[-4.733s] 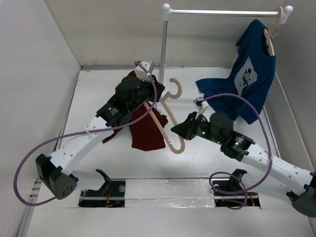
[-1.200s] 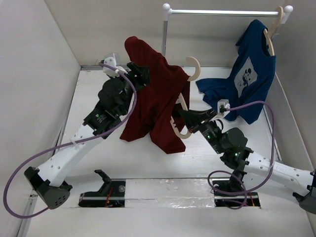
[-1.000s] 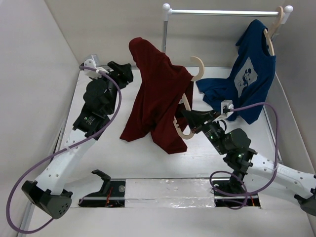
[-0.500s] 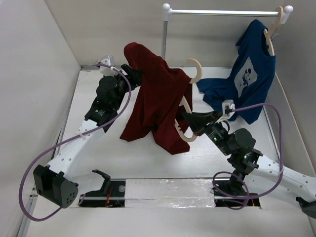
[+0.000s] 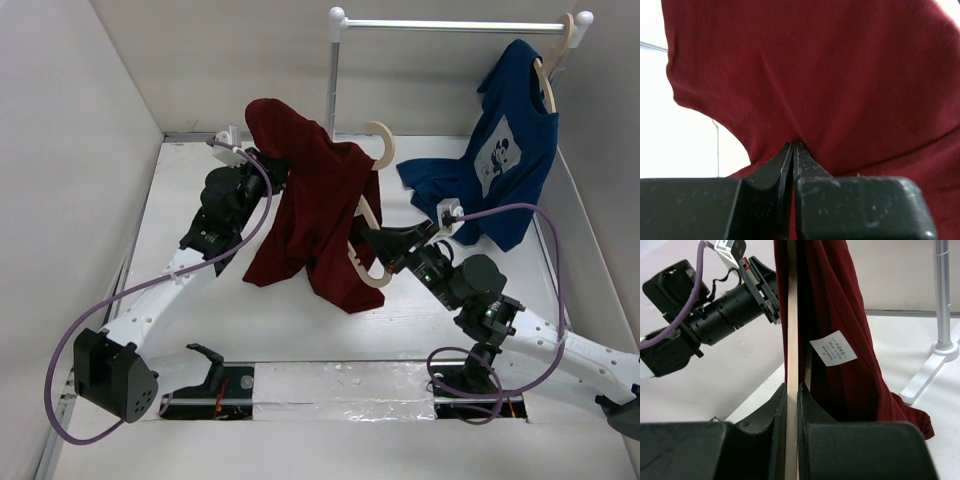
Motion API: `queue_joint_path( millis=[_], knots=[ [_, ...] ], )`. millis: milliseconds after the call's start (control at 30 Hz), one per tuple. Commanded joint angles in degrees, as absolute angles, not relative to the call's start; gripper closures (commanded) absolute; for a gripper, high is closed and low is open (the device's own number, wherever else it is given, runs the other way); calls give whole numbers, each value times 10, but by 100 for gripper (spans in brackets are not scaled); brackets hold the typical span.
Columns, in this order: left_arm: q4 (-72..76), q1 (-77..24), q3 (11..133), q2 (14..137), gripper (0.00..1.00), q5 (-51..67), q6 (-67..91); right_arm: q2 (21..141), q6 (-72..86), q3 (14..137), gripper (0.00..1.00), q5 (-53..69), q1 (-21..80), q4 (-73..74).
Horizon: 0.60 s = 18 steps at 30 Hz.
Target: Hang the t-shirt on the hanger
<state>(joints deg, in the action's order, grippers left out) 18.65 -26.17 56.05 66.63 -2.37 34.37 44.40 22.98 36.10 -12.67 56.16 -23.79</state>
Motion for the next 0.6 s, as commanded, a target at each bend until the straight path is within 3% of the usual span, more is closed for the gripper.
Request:
queue_joint_path(
  millis=[0, 300, 467, 567],
  knots=[
    [239, -267, 543, 634, 100, -16, 347, 438, 233, 392, 100, -125, 557, -297],
    [242, -292, 454, 525, 100, -5, 332, 460, 239, 392, 100, -108, 511, -298],
    [217, -292, 501, 540, 100, 80, 329, 488, 229, 389, 100, -105, 511, -313],
    [236, -292, 515, 566, 83, 120, 339, 503, 231, 389, 100, -107, 511, -312]
  ],
)
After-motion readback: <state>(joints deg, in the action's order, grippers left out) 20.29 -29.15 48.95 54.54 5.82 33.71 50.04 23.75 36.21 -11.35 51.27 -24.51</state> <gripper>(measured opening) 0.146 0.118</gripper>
